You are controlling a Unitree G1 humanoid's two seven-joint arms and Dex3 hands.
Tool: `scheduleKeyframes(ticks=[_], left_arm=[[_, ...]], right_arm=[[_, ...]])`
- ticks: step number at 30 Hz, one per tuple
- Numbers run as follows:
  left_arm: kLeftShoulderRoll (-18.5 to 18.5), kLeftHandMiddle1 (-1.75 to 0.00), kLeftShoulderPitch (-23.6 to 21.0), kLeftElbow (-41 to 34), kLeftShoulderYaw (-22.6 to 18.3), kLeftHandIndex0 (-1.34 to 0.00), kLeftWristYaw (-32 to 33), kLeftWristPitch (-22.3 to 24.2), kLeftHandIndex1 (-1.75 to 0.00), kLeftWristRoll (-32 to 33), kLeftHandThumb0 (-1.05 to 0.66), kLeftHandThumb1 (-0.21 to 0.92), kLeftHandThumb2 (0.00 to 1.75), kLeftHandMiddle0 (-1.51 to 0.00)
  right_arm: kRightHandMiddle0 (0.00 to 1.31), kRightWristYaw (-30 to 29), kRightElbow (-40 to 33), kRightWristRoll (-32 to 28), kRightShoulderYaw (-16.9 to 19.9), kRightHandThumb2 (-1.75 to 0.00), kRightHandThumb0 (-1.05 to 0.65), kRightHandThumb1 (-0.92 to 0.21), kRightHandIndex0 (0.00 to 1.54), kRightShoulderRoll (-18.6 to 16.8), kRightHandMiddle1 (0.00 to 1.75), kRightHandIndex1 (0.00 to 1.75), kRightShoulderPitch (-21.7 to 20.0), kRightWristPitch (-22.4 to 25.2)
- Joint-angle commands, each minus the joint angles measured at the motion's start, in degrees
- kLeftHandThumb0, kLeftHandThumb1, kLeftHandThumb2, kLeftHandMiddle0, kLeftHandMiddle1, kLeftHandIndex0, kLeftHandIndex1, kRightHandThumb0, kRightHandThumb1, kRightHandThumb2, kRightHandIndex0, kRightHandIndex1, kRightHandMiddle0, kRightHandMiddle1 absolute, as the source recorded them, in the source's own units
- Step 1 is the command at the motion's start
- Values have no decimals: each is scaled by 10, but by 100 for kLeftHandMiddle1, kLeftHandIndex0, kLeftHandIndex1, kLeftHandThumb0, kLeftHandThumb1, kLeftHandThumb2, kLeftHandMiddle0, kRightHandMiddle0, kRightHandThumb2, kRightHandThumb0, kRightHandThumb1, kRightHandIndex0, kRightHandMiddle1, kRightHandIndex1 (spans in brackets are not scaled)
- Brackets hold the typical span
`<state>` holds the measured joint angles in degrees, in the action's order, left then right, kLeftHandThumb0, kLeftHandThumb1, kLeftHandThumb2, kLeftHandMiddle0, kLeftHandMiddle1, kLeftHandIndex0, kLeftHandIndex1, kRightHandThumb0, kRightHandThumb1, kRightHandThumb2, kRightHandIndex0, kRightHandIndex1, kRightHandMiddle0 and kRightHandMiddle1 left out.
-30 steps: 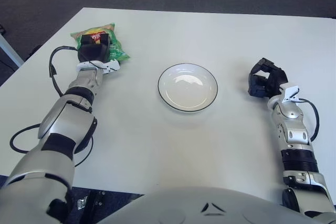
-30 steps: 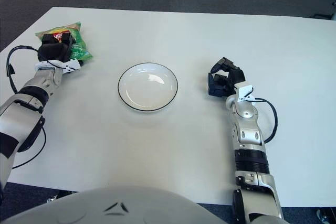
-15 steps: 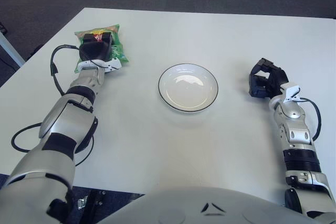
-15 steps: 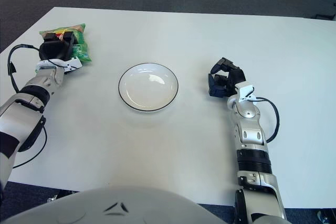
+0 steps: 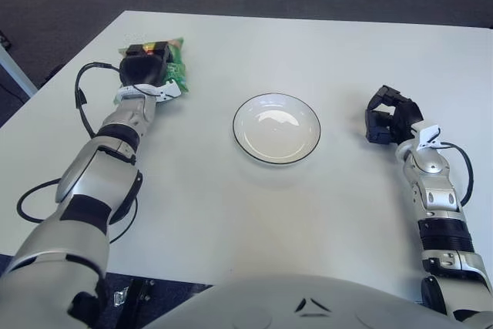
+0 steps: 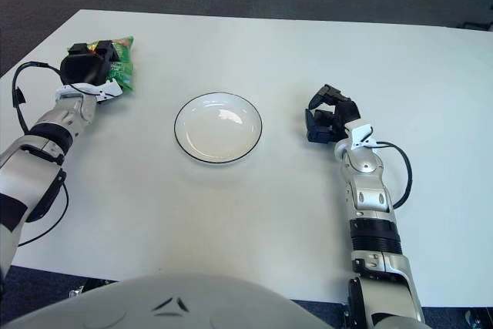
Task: Put the snack into the plate.
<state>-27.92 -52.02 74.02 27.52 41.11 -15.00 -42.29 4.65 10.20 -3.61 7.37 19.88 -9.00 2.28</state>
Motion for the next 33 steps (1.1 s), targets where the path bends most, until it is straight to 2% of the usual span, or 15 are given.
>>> scheduleKeyframes(ticks=[1,5,11,15,22,33], left_arm=[[-14,-165,-8,-22,1,-57,30,-32,-175,-4,0,7,158,-83],[-17,-166,-14,-39,-5,-58,53,-54,-175,-1,0,6,159,-84],[-22,-169,-20,-69,-10,-58,84,-62,-175,-5,0,5,161,-82],[-33,-170,-21,-101,-10,-59,128,-71,-175,-18,0,4,162,-83],[-58,-171,12,-215,-30,-62,169,-68,-175,-37,0,1,166,-84],[-63,-175,72,-344,-72,-66,158,-85,-175,-30,0,-5,174,-88]], right_arm=[[65,16,50,23,-28,-136,-50,-28,128,-9,175,175,46,44],[65,15,56,29,-32,-137,-50,-27,128,-7,175,175,44,42],[65,15,65,33,-38,-137,-50,-27,129,-3,175,175,39,38],[65,16,67,32,-39,-137,-50,-27,129,-3,175,175,39,35],[65,16,73,33,-42,-137,-50,-27,129,-2,175,175,38,27],[65,19,84,44,-54,-137,-50,-28,130,9,175,175,36,8]])
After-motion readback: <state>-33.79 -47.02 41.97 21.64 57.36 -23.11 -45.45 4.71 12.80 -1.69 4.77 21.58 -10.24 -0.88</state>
